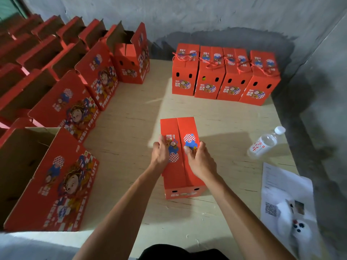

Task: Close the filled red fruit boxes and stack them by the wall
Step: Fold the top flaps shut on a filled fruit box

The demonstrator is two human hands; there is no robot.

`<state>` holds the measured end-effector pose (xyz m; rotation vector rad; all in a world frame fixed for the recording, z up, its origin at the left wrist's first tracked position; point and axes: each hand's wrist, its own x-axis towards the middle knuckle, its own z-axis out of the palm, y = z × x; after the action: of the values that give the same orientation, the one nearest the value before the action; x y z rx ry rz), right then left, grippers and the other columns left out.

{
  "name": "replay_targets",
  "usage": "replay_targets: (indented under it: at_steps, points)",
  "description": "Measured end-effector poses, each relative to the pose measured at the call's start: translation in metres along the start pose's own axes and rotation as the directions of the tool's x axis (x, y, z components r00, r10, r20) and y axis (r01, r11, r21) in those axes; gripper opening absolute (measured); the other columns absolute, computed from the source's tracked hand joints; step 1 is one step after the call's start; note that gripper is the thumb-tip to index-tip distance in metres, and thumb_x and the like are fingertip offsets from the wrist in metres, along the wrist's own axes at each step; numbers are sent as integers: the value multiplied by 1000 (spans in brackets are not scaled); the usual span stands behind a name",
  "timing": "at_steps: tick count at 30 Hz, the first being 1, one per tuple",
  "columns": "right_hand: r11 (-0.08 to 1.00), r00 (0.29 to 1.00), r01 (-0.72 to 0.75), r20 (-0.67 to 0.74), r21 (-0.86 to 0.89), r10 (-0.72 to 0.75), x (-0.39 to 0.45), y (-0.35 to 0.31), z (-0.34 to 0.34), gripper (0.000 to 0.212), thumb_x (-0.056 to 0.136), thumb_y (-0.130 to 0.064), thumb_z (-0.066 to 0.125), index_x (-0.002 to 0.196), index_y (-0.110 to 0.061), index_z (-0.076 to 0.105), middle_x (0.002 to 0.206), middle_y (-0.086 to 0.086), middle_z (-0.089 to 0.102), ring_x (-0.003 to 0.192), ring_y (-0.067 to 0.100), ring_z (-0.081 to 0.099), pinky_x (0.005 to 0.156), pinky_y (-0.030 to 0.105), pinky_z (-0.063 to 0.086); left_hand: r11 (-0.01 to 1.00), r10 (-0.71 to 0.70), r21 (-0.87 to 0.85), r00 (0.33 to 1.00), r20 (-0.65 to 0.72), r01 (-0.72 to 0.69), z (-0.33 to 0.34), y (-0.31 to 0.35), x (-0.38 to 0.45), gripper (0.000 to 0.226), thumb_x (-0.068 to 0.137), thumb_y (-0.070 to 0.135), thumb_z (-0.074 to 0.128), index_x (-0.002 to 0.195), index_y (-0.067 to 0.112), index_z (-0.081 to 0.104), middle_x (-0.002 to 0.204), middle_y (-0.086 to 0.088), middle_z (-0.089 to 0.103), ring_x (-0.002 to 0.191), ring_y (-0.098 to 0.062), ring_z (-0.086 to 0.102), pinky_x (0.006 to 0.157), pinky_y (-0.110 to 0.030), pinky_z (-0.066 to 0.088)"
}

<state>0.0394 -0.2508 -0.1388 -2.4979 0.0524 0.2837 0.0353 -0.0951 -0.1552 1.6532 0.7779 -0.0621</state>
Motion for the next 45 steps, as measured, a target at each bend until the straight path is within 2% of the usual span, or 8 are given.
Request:
replay_targets:
  at_steps: [5, 13, 16, 20, 27, 30, 34, 45]
  points:
    - [940, 994, -93, 84, 327, 69, 2, 6, -6, 36, 109, -46, 31, 120, -17, 50, 113, 8, 62, 102, 28, 61, 86, 35, 46, 997, 72, -17, 991, 109, -71, -2, -7, -5, 66, 91, 60, 67, 128, 8, 54, 119, -12, 70, 101, -25, 72, 92, -49, 59]
    - [582, 814, -573, 480, 576, 326, 24, 17, -3, 64, 105, -60, 31, 132, -14, 66, 119, 13, 73, 104, 27, 72, 89, 38, 57, 999, -24, 42, 1000, -12, 24, -4, -4, -12, 79, 94, 80, 31, 128, 11, 48, 117, -12, 63, 105, -29, 66, 95, -51, 55]
    - [502, 795, -604, 508, 619, 331, 21, 27, 2, 44, 103, -46, 47, 96, -9, 70, 77, 10, 72, 66, 25, 70, 70, 29, 57, 999, -30, 13, 994, -108, 31, -7, -8, -14, 70, 91, 80, 41, 110, 14, 55, 100, -7, 69, 90, -24, 70, 85, -45, 59]
    - [351, 743, -669, 594, 655, 308, 5, 47, 14, 32, 103, -39, 56, 102, -12, 73, 96, 14, 74, 78, 30, 70, 79, 40, 57, 989, 127, 99, 973, -191, -110, -8, -9, -19, 57, 93, 69, 53, 83, 13, 55, 71, 2, 61, 65, -16, 58, 55, -30, 43]
    - [465, 658, -748, 617, 472, 432, 3, 62, 2, 16, 96, -20, 65, 86, -10, 70, 81, 12, 74, 70, 27, 69, 72, 37, 61, 872, 440, 251, 897, -27, -420, -18, 21, -37, 36, 93, 40, 66, 72, 12, 56, 67, -8, 63, 57, -13, 49, 53, -33, 44]
    - [367, 694, -719, 582, 590, 424, 16, 60, -16, 23, 98, -11, 61, 75, -14, 60, 55, 2, 65, 48, 15, 61, 45, 22, 48, 840, 509, 156, 854, 108, -520, -12, 51, -51, 35, 99, 37, 59, 76, 11, 63, 66, -4, 66, 55, -9, 51, 53, -29, 44]
    - [252, 867, -493, 449, 833, 216, 36, 14, -52, 11, 97, -10, 63, 104, -3, 69, 81, 8, 69, 72, 18, 61, 68, 28, 50, 896, 423, -9, 848, 318, -444, 7, 82, -56, 29, 102, 7, 41, 97, 3, 69, 86, -4, 74, 75, -18, 66, 72, -38, 55]
    - [456, 926, -275, 361, 846, -111, 17, -81, -72, 18, 99, -4, 58, 108, 8, 68, 89, 21, 69, 71, 29, 68, 74, 40, 59, 751, 597, 286, 797, 91, -595, -22, 103, -46, 25, 91, 6, 62, 106, 19, 78, 103, -4, 70, 81, -9, 63, 74, -11, 47]
